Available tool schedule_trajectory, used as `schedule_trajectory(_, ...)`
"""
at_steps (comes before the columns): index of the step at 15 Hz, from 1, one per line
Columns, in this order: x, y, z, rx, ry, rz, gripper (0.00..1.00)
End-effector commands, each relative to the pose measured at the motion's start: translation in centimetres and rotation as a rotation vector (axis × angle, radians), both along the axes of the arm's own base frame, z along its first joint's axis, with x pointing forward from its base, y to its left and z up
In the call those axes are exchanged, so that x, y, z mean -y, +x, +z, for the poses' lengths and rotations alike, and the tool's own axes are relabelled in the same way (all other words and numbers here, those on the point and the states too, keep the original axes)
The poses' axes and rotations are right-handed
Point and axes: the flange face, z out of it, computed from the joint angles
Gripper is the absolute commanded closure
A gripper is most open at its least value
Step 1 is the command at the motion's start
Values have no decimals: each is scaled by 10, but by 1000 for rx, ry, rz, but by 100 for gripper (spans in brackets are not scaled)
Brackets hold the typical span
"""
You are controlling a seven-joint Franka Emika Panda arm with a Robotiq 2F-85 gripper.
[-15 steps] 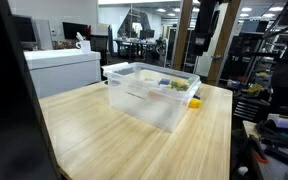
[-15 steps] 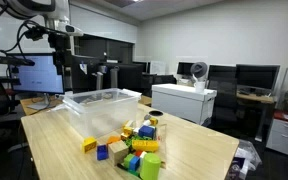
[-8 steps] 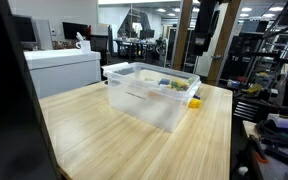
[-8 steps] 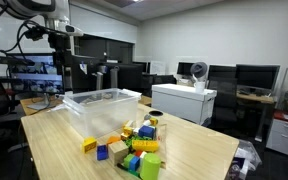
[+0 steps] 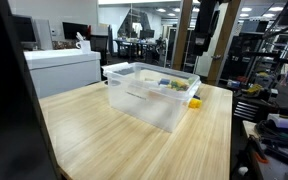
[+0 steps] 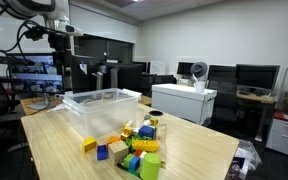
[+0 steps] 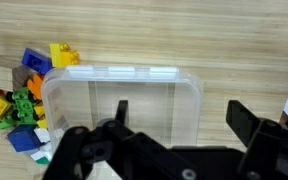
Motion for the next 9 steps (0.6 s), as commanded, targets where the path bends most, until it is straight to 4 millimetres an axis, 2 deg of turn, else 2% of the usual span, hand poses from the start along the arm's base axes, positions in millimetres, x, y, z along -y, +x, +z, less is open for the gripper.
schedule_trajectory(1, 2, 1, 1, -1, 1, -3, 0)
schedule_trajectory(4, 13, 4, 0, -12, 19, 9, 0)
schedule_trajectory(6, 28, 7, 0, -3, 37, 22, 0)
schedule_trajectory(9, 61, 10, 1, -5, 77, 88, 0)
